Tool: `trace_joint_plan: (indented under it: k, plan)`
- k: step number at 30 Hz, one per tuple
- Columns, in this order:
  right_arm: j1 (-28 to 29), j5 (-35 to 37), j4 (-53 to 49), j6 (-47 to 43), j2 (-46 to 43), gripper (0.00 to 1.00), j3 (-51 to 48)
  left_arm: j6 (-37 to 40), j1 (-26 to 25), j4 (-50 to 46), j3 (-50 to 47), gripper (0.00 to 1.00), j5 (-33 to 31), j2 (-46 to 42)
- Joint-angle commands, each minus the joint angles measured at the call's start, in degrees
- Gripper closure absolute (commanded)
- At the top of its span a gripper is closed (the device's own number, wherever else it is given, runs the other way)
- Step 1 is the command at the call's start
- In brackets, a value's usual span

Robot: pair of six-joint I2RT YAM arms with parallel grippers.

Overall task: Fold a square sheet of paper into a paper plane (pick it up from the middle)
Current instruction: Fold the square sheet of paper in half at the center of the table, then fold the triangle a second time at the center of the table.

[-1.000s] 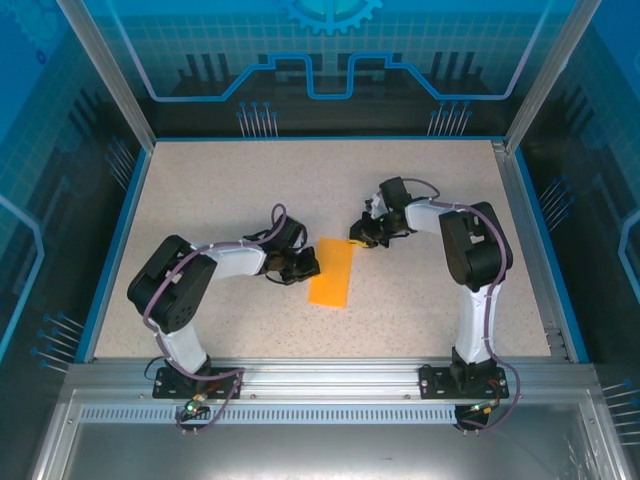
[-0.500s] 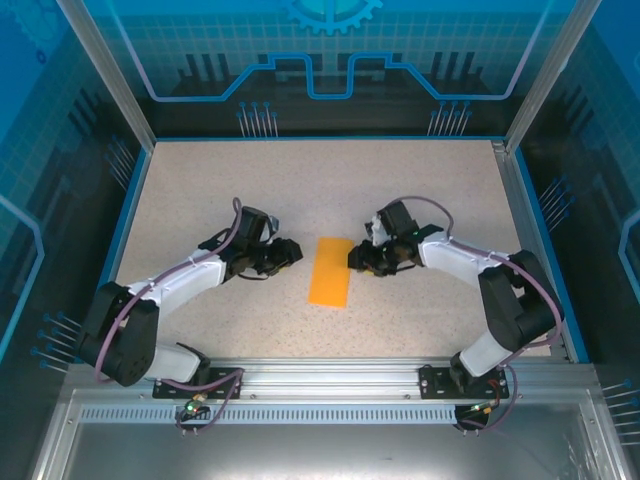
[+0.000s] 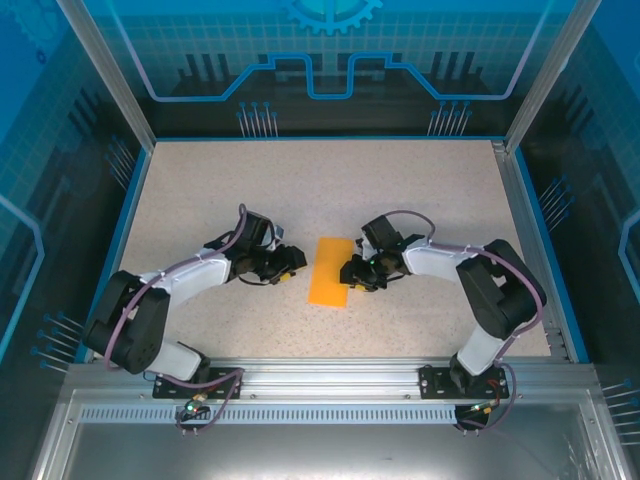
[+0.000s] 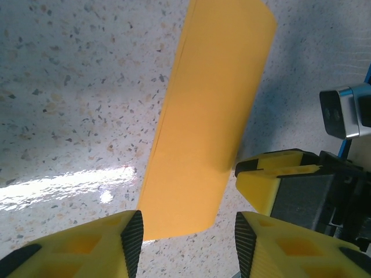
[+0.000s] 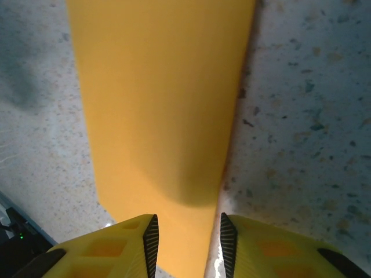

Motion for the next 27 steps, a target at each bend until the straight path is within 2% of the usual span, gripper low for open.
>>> trace_joint_plan:
  k: [1,5,9,11,17,20,27]
  plan:
    - [0.8,-1.6,1.1,0.8,1.5,0.65,2.5,-0.2,0.1,0.8,1.5,0.50,2.1,1.2]
    - [0.9,-1.6,1.3,1.2,1.3,0.65,2.1,-0.3,0.0,0.9,1.4,0.49,2.2,1.7]
    - [0.9,2.4,0.3,1.9,-2.1,0.65,1.4,-0.1,-0.1,0.8,1.5,0.49,2.1,2.0]
    - [0.9,2.1,0.6,1.8,-2.8,0.64,1.4,-0.2,0.0,1.0,1.5,0.49,2.1,2.3]
    - [0.9,1.3,0.9,1.8,-2.3,0.65,1.4,-0.4,-0.7,1.5,2.1,0.49,2.4,3.5]
    - [0.9,-1.6,2.2,1.8,-0.1,0.65,1.6,-0.6,-1.3,1.9,2.3,0.49,2.3,4.1]
    - [0.8,0.4,1.4,1.4,2.0,0.66,1.4,-0.7,-2.3,2.3,3.3,0.49,2.3,6.3]
